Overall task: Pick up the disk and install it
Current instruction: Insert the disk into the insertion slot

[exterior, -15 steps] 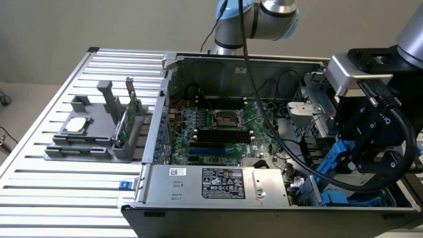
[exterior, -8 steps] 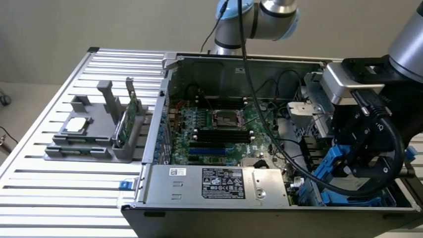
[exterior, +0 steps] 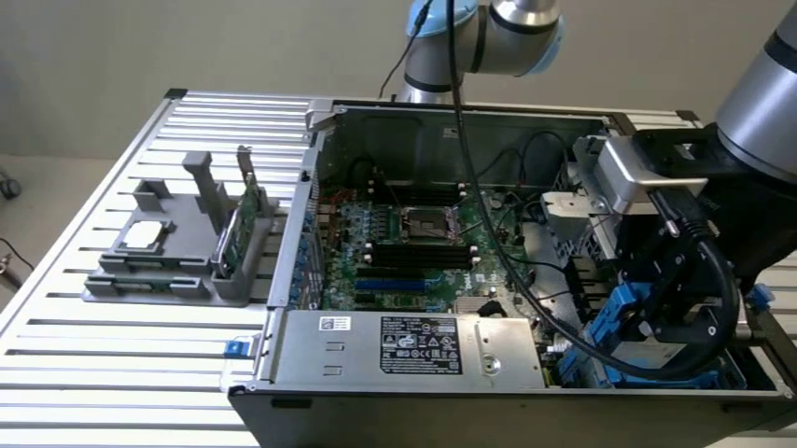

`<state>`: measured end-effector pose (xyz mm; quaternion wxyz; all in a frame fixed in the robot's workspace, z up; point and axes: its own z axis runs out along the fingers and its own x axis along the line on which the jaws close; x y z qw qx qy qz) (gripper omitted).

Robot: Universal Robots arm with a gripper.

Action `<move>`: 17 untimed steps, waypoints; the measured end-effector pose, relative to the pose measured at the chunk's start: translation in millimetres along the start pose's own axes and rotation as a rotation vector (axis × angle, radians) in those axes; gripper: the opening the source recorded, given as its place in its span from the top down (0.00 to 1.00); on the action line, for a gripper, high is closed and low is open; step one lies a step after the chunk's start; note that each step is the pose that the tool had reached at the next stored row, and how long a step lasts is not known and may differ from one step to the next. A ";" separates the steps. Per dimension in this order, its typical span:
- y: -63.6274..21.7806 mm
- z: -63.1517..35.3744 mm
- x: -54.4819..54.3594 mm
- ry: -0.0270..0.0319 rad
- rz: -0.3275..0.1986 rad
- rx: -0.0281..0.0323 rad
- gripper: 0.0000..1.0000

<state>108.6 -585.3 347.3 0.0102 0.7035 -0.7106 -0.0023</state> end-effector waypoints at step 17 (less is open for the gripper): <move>-0.1 8.5 -0.2 0.0004 -0.002 0.0000 0.60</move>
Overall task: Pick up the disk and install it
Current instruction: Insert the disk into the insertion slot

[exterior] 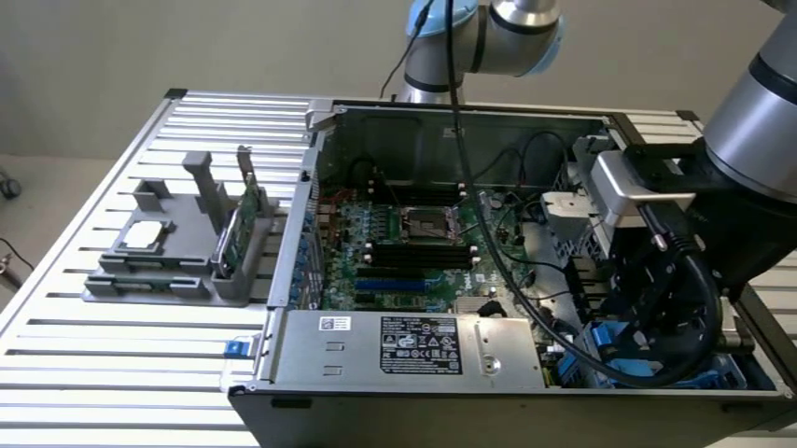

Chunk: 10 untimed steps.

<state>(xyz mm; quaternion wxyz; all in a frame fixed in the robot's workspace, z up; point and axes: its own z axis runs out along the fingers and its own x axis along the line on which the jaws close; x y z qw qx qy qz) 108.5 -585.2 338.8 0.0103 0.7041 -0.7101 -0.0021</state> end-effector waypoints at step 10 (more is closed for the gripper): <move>-14.3 -10.7 0.0 0.0004 -0.011 0.0002 0.62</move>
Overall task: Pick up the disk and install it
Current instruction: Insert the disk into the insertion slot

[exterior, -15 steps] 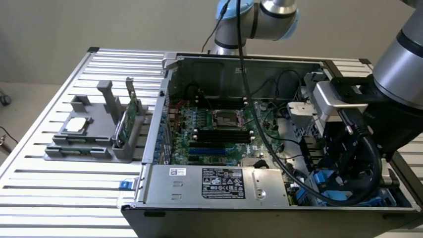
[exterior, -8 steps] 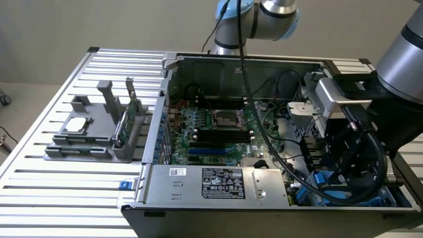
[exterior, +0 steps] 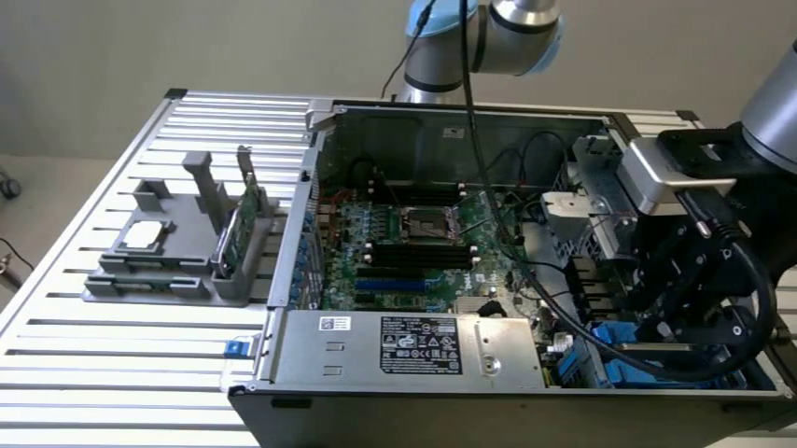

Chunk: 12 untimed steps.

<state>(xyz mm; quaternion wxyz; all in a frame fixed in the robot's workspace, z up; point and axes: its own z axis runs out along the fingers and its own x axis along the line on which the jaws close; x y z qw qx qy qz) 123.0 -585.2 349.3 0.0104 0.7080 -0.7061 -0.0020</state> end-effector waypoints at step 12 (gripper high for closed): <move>-11.3 7.5 0.0 0.0019 -0.018 0.0010 0.89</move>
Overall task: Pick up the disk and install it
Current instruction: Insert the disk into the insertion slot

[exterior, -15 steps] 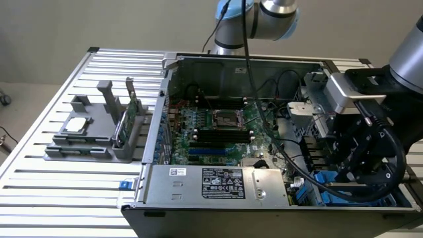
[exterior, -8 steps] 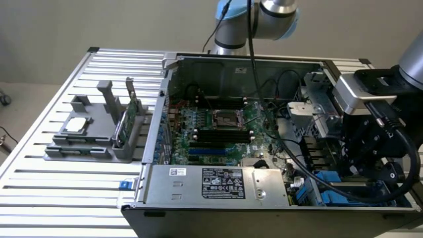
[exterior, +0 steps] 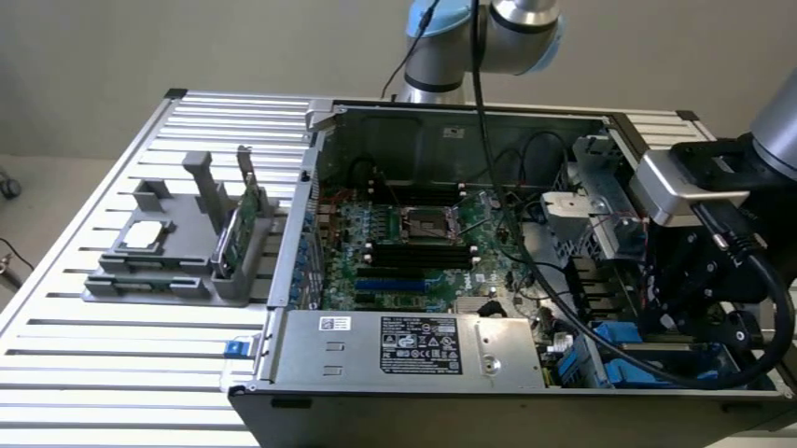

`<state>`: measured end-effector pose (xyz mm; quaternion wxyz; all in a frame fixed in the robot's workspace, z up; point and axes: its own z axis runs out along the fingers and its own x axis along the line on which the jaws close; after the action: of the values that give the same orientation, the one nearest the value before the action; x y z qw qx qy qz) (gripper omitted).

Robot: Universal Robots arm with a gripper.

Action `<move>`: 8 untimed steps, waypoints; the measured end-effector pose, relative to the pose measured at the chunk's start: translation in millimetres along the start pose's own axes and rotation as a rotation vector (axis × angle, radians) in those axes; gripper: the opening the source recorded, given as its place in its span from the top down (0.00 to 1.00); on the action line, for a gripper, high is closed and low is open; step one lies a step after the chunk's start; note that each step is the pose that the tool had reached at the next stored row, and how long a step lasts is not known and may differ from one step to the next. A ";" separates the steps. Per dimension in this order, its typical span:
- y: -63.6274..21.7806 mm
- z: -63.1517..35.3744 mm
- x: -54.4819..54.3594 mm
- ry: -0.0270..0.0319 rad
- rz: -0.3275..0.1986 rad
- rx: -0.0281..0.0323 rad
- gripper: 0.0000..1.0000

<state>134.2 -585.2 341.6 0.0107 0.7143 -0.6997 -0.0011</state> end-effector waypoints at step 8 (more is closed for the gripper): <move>-7.0 8.9 -0.7 0.0034 -0.007 0.0015 0.89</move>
<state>141.0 -584.5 332.6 0.0114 0.7168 -0.6972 0.0006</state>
